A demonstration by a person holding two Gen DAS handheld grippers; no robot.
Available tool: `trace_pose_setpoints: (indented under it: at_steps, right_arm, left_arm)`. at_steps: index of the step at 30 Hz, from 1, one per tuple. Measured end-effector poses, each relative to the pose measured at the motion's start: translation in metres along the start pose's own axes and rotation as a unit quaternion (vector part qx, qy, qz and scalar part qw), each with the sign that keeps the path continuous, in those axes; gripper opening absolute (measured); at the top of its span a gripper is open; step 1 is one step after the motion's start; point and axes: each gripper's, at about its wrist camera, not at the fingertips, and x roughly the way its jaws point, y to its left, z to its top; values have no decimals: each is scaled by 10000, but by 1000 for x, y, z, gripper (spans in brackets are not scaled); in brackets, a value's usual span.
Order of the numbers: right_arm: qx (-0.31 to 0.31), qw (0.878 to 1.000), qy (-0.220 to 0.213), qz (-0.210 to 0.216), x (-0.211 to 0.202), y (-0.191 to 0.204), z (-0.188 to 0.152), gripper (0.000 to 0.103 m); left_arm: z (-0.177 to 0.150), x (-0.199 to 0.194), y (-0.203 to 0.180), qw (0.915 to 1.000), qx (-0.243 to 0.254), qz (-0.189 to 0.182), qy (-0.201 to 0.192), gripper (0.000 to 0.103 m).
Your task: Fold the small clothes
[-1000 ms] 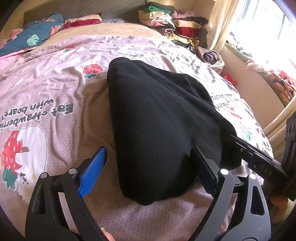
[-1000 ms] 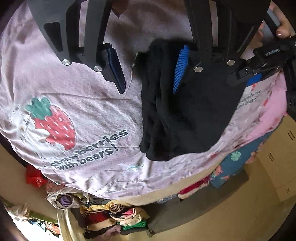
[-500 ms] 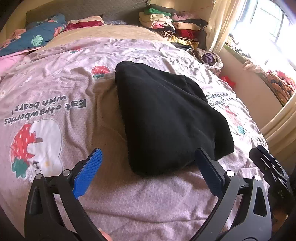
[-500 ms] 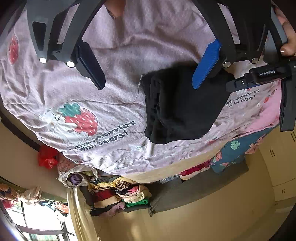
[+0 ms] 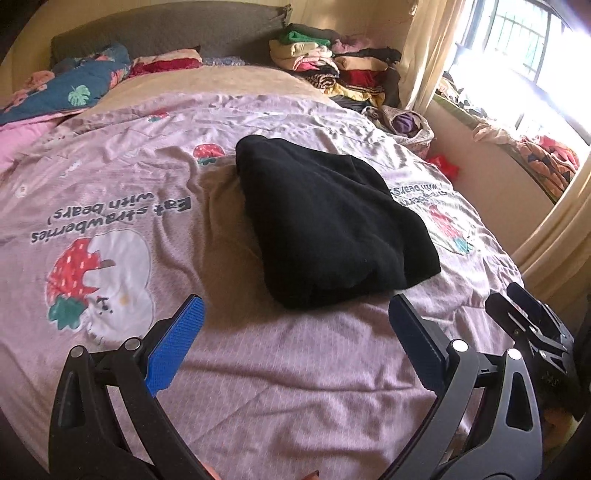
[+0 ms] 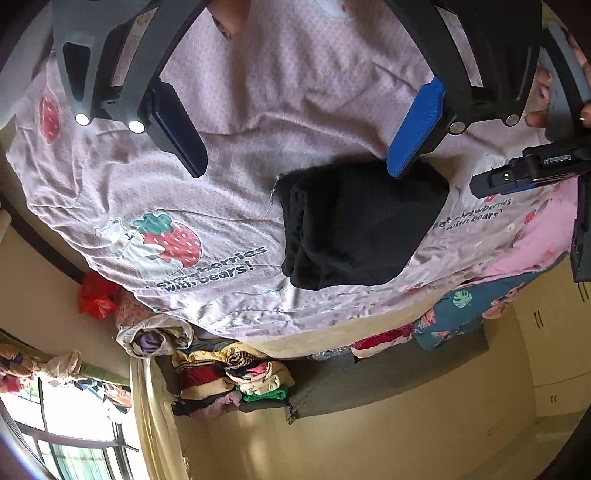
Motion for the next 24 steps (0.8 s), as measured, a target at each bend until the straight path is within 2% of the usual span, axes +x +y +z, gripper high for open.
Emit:
trace_pose_setpoints:
  at_steps: [11,24]
  right_arm:
    - [-283,9979,-566,-157,-39,15,-17,98]
    - [-430,9972,-520,-335,-53,25,-53,98]
  left_arm:
    - [-24,-30,7,9991,78,-21,-414,93]
    - [-57,-39,11,9987,153,39,-484,94]
